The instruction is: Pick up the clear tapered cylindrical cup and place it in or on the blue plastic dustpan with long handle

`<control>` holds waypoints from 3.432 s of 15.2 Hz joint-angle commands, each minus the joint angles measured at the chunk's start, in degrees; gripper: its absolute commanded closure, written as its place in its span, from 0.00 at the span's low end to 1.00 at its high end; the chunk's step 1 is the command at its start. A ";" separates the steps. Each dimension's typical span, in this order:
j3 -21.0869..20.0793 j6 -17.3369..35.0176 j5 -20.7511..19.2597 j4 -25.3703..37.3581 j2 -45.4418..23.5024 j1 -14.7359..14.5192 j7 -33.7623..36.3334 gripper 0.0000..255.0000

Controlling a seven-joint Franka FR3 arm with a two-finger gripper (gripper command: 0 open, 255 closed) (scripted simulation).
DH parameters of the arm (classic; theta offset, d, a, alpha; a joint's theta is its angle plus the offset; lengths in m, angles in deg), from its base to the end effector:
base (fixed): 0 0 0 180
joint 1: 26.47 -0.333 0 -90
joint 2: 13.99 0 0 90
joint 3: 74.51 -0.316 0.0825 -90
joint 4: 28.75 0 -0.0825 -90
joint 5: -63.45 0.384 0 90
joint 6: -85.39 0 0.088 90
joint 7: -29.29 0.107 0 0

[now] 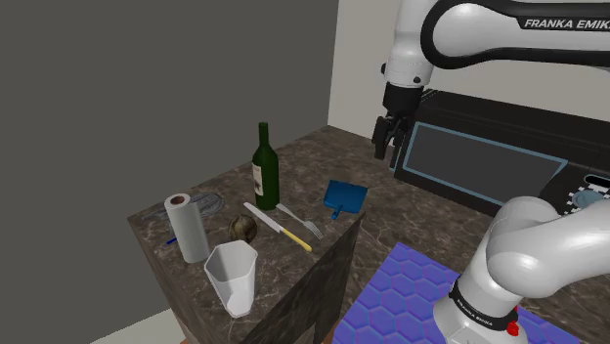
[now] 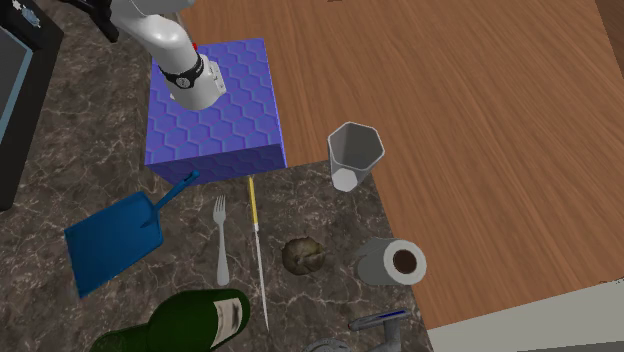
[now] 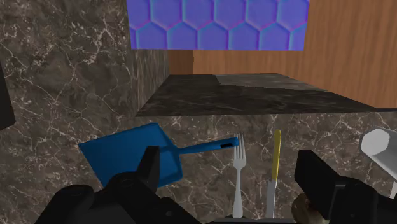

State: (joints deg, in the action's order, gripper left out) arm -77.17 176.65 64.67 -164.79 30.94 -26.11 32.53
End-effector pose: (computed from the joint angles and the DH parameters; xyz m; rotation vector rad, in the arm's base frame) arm 0.3088 0.0187 0.5829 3.1298 -0.0475 0.0040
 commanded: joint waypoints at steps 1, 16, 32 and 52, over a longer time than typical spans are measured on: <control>0.00 0.00 0.00 0.00 0.00 0.00 0.00 0.00; -14.03 18.85 8.89 1.05 -18.05 -5.41 13.61 0.00; -25.79 33.70 2.24 16.64 -46.92 -8.84 30.31 0.00; -25.86 38.47 0.61 14.51 -49.85 -9.29 31.47 1.00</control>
State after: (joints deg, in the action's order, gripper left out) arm -103.05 215.14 65.29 -150.25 -18.89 -35.41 64.01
